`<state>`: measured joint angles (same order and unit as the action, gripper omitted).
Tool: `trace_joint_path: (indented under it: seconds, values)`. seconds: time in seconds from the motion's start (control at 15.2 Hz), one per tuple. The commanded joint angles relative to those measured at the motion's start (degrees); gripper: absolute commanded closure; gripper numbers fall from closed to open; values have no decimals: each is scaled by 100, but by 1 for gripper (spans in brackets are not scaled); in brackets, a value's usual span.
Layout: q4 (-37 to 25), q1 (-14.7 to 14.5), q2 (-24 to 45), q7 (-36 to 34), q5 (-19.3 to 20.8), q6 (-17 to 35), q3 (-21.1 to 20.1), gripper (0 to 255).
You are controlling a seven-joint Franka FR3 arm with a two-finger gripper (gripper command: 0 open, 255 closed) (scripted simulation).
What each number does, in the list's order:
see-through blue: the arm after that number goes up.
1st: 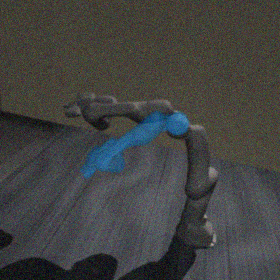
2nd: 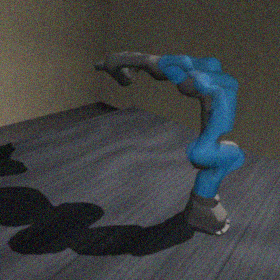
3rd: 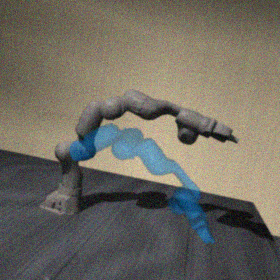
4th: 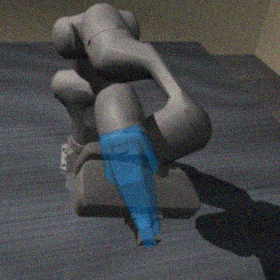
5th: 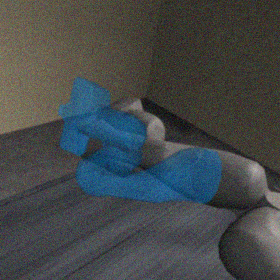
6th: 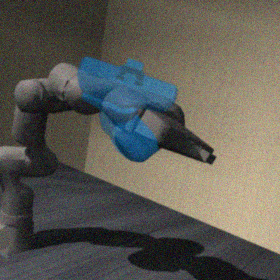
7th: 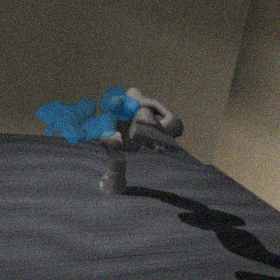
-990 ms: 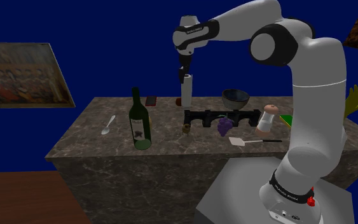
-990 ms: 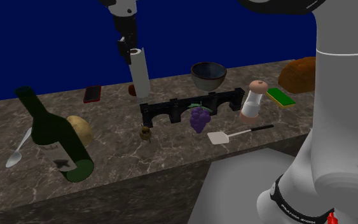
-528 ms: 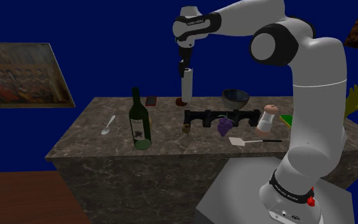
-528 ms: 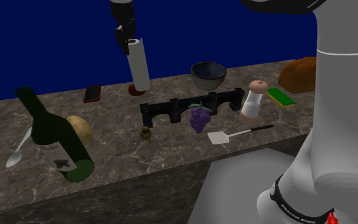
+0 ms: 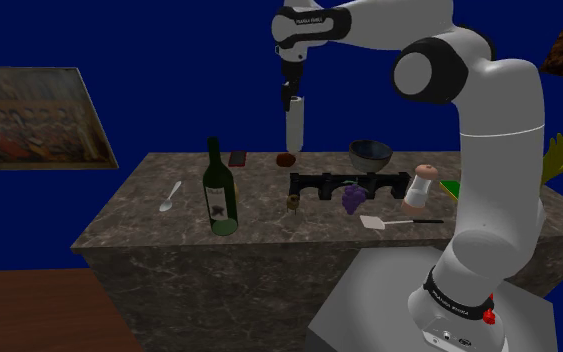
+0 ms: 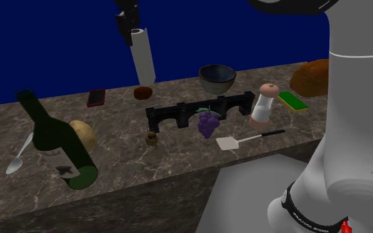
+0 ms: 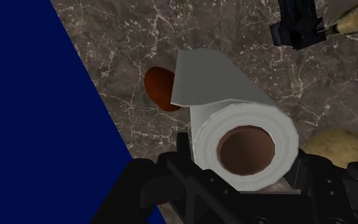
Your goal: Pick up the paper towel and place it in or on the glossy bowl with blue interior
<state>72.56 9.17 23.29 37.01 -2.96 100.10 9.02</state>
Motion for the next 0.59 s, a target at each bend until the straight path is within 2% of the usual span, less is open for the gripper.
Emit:
trace_joint_path:
  seconds: [0.0, 0.4, 0.53]
  values:
    - [-256, 17, 59, 5, -9, -199, 1, 255]
    - [-912, 56, 209, 8, -30, -706, 2, 255]
    - [-651, 193, -13, 216, -38, -666, 62, 255]
